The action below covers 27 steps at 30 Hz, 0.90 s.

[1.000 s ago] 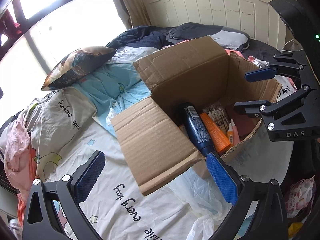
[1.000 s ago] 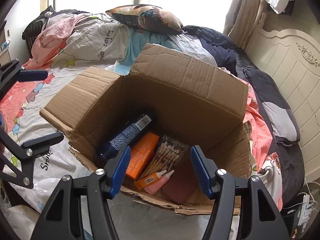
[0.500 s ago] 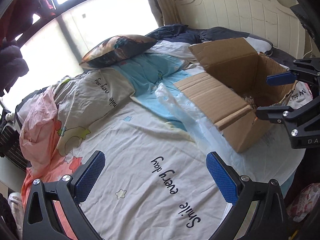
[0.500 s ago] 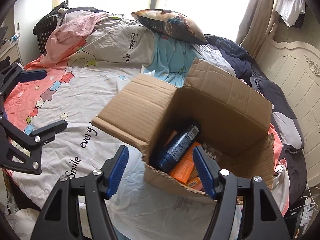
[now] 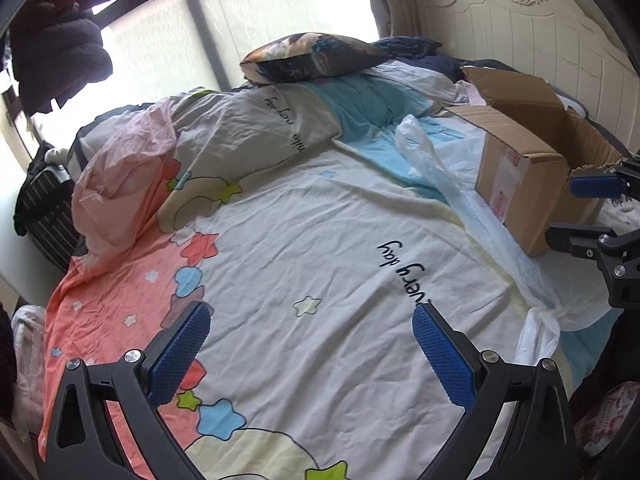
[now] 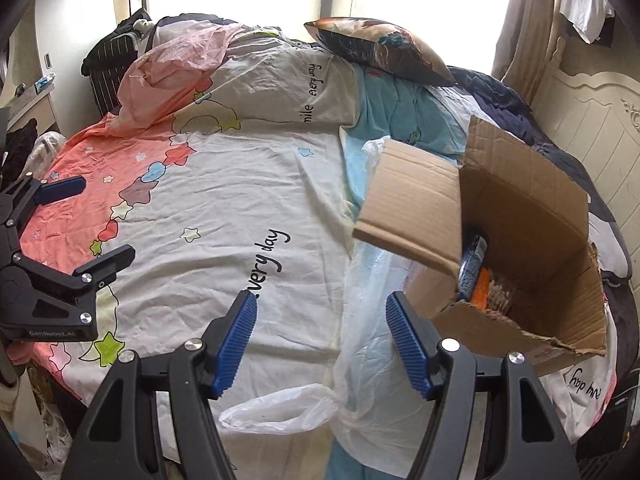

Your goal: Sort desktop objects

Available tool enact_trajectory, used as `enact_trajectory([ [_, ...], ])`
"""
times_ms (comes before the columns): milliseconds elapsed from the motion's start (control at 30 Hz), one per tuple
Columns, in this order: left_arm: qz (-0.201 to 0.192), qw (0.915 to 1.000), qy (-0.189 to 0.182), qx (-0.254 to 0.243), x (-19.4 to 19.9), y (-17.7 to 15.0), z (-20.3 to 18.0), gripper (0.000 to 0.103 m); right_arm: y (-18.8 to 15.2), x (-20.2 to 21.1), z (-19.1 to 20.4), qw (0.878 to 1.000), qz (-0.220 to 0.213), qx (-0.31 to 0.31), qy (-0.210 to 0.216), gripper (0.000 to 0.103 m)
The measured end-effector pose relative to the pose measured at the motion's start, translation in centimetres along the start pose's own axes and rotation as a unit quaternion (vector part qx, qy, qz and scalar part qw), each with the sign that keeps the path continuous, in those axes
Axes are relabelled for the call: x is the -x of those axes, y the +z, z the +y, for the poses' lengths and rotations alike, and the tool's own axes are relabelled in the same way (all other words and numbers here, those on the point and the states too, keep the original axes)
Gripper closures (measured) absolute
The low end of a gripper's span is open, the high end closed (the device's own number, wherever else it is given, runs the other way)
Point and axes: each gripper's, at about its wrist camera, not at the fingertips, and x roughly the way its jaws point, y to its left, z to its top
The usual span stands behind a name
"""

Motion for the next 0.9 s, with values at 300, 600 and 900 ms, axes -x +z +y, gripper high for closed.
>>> enact_trajectory([
  [300, 0.032, 0.9966, 0.027, 0.072, -0.3, -5.7, 6.5, 0.000, -1.2, -2.0, 6.9, 0.999, 0.000, 0.006, 0.047, 0.039],
  [600, 0.062, 0.9871, 0.024, 0.146, -0.4, -10.4, 11.7, 0.000, -2.1, -4.8, 12.4, 0.998, 0.010, 0.001, 0.065, 0.039],
  [900, 0.053, 0.9838, 0.058, 0.161, -0.4, -12.3, 12.7, 0.000, -2.8, -5.0, 15.7, 0.998, -0.005, -0.013, 0.067, 0.039],
])
